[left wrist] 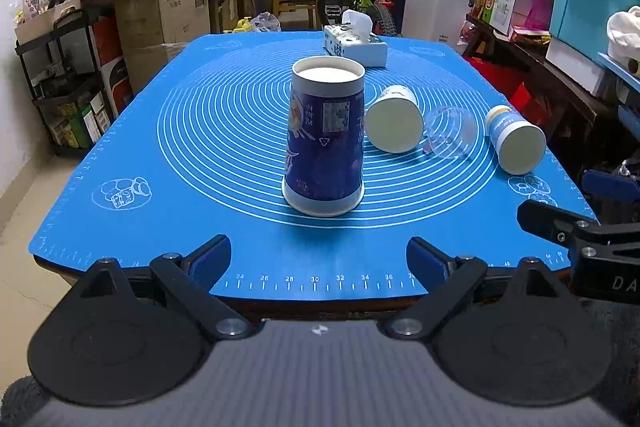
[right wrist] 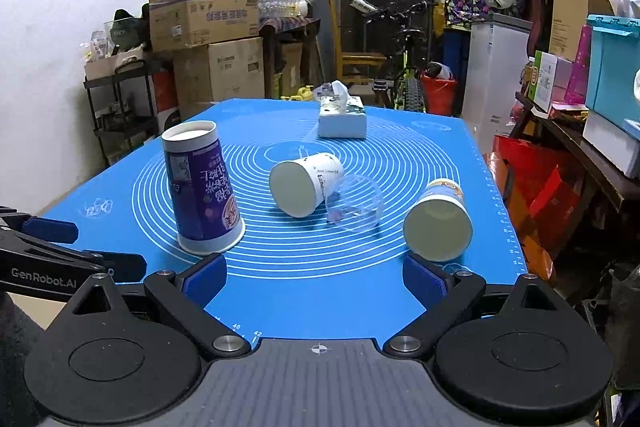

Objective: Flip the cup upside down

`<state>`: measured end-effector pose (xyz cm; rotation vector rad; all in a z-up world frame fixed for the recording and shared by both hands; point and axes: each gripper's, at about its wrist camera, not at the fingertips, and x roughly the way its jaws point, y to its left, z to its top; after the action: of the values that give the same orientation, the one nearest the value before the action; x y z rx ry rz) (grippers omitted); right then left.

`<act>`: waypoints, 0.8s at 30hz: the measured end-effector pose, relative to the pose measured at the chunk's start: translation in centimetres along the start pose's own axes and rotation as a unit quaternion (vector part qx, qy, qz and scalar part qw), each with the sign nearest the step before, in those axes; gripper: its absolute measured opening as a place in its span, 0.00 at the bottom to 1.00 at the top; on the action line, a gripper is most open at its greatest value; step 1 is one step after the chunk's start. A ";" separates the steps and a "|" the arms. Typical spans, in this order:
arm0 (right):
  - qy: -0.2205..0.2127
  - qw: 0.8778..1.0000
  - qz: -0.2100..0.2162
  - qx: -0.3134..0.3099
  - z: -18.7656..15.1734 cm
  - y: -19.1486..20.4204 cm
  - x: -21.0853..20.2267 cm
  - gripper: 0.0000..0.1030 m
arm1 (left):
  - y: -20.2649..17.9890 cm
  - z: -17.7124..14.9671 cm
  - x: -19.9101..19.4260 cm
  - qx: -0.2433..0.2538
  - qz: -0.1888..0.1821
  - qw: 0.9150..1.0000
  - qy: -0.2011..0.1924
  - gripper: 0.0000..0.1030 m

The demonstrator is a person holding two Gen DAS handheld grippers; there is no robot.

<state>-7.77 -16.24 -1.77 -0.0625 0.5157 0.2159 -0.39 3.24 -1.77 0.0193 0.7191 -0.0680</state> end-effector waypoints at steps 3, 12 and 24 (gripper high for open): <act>0.000 1.000 0.000 0.000 0.0 0.0 0.0 0.92 | -0.1 -0.1 0.0 0.004 0.001 1.000 0.001 0.91; 0.002 1.000 0.000 0.000 -0.3 0.1 -0.1 0.92 | -0.4 -0.2 0.0 0.004 0.000 1.000 0.000 0.91; 0.005 1.000 0.003 -0.002 -0.2 0.2 0.0 0.92 | -0.4 -0.3 0.0 0.004 0.001 1.000 0.001 0.91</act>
<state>-7.90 -16.12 -1.98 -0.0668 0.5255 0.2227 -0.57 2.80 -2.01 0.0283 0.7204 -0.0695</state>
